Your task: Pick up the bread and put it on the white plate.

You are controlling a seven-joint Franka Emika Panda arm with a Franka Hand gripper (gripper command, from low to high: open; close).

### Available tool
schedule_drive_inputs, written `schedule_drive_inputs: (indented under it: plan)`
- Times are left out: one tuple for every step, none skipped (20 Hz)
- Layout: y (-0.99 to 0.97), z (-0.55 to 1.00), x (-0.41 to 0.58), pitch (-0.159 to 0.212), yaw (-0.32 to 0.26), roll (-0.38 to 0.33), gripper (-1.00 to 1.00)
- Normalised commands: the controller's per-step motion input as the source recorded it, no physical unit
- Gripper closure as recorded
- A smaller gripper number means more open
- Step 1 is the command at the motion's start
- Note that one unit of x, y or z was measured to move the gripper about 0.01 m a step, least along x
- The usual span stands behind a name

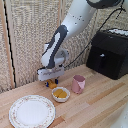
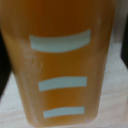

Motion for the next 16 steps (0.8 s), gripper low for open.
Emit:
schedule_drive_inputs:
  plan:
    - [0.06,0.0,-0.037,-0.011,0.011,0.0,1.0]
    - [0.09,0.0,0.0,0.0,0.0,-0.001,1.0]
    - [0.06,0.04,0.0,0.0,0.0,0.0,1.0]
    - [0.02,0.29,0.0,-0.026,0.0,0.0,1.0]
    - [0.01,0.6,0.0,-0.035,0.0,0.0,1.0]
    - [0.04,0.92,0.0,-0.028,0.0,0.0,1.0]
    - [0.07,1.0,0.0,-0.024,-0.009,0.0,1.0]
    - [0.1,1.0,0.0,-0.003,-0.015,0.01,1.0]
    - [0.15,1.0,-0.006,0.0,-0.008,0.011,1.0]
    - [0.24,1.0,0.0,0.0,0.0,0.0,1.0]
    - [0.34,1.0,-0.009,0.0,0.0,0.0,1.0]
    - [0.35,1.0,-0.04,0.0,0.0,0.0,1.0]
    - [0.41,1.0,-0.094,0.0,0.0,0.0,1.0]
    - [0.43,1.0,-0.109,0.0,0.0,0.0,1.0]
    - [0.48,1.0,-0.117,0.0,0.0,0.0,1.0]
    - [0.51,0.9,-0.143,0.065,0.031,0.0,1.0]
